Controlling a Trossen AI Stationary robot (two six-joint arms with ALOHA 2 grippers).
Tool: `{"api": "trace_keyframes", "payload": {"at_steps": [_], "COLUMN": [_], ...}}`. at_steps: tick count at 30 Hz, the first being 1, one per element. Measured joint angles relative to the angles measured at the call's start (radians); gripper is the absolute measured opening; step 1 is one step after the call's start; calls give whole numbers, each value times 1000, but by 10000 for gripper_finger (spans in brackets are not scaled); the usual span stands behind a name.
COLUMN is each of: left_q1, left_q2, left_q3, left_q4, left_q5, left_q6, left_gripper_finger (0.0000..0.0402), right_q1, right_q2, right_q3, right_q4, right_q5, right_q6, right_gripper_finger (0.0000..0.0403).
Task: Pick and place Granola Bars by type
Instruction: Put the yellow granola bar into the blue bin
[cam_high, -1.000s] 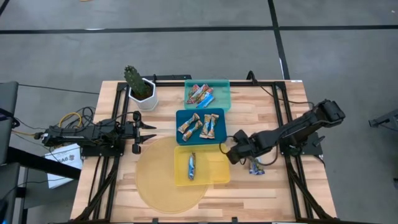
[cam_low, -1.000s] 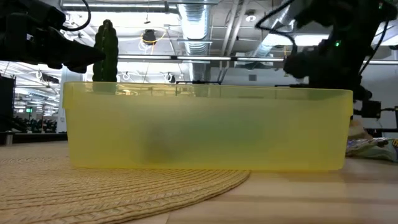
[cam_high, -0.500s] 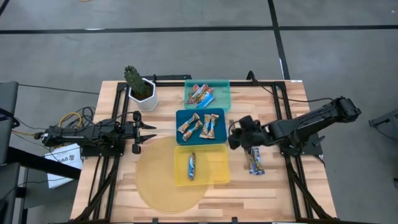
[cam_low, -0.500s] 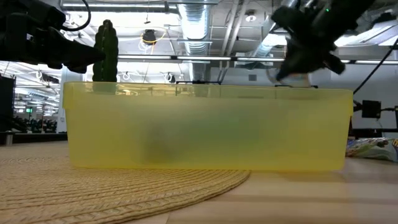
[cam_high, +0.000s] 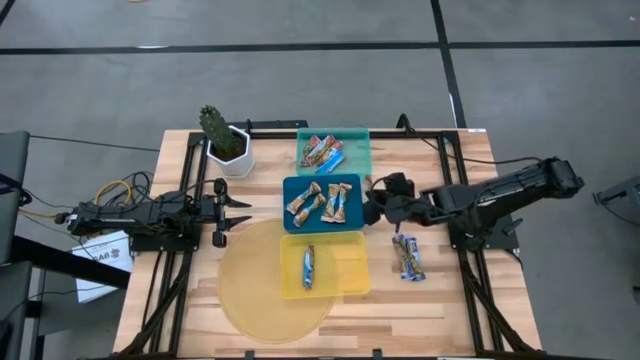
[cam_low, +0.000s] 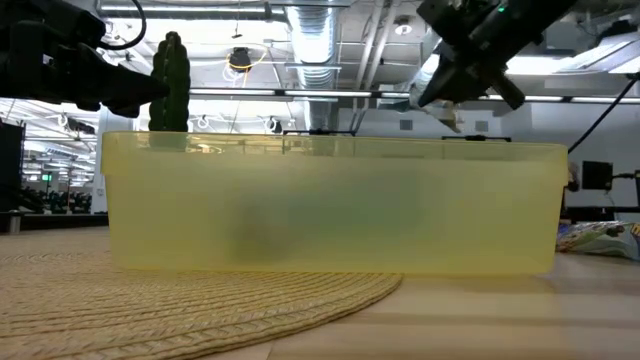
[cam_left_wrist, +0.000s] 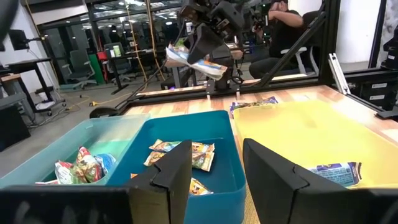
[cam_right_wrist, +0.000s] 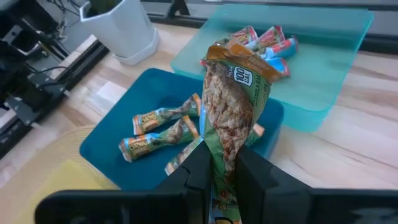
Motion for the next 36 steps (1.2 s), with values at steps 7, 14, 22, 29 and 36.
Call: {"api": "trace_keyframes", "payload": {"at_steps": [7,14,22,29,36], "left_q1": [0,0,0,0,0], "left_q2": [0,0,0,0,0], "left_q3": [0,0,0,0,0], "left_q4": [0,0,0,0,0], "left_q5": [0,0,0,0,0], "left_q6": [-2,-3,-3,1,1], "left_gripper_finger": [137,137,137,137,137], "right_q1": [-69,-110,-131,-154,-169], "right_q2": [107,265,423,456,495], "right_q3": [53,233,463,487,487], "right_q4": [67,64,32,-10,-86], "right_q5": [-73,-103,-131,-123,-142], "right_q6": [-26,-131,-253,-232,-132], "right_gripper_finger": [38,39,39,38,38]}}
